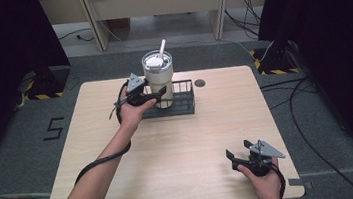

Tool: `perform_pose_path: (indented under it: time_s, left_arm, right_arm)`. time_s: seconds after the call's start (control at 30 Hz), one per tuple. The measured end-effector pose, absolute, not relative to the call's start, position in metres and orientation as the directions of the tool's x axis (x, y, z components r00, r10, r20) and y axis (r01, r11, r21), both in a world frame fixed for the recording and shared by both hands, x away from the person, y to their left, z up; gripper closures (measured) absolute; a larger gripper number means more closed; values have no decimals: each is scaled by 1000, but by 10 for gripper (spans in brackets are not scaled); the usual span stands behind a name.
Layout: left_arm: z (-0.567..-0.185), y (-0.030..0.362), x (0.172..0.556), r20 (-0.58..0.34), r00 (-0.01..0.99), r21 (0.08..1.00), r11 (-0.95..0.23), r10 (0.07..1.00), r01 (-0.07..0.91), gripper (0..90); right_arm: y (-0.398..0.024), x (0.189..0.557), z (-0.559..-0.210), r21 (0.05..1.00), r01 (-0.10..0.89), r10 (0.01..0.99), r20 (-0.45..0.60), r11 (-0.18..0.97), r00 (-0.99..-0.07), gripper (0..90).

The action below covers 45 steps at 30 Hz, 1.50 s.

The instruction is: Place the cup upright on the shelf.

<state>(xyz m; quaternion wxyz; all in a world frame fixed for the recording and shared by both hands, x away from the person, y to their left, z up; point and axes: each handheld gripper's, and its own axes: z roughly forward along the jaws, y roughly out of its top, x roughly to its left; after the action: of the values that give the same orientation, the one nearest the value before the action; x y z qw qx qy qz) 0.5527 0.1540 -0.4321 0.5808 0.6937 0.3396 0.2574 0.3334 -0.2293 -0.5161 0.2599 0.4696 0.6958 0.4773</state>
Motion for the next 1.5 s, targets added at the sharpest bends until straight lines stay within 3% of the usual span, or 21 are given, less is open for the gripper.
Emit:
perform_pose_path:
  time_s: [0.67, 1.5]
  left_arm:
    - [-431, 169, 536, -19, 645, 981, -111, 764, 160, 142]
    - [-434, 223, 488, 18, 645, 983, -132, 764, 128, 143]
  right_arm:
    - [-229, 333, -516, 908, 406, 902, 86, 103, -422, 190]
    - [-226, 333, -516, 906, 408, 904, 81, 108, -421, 191]
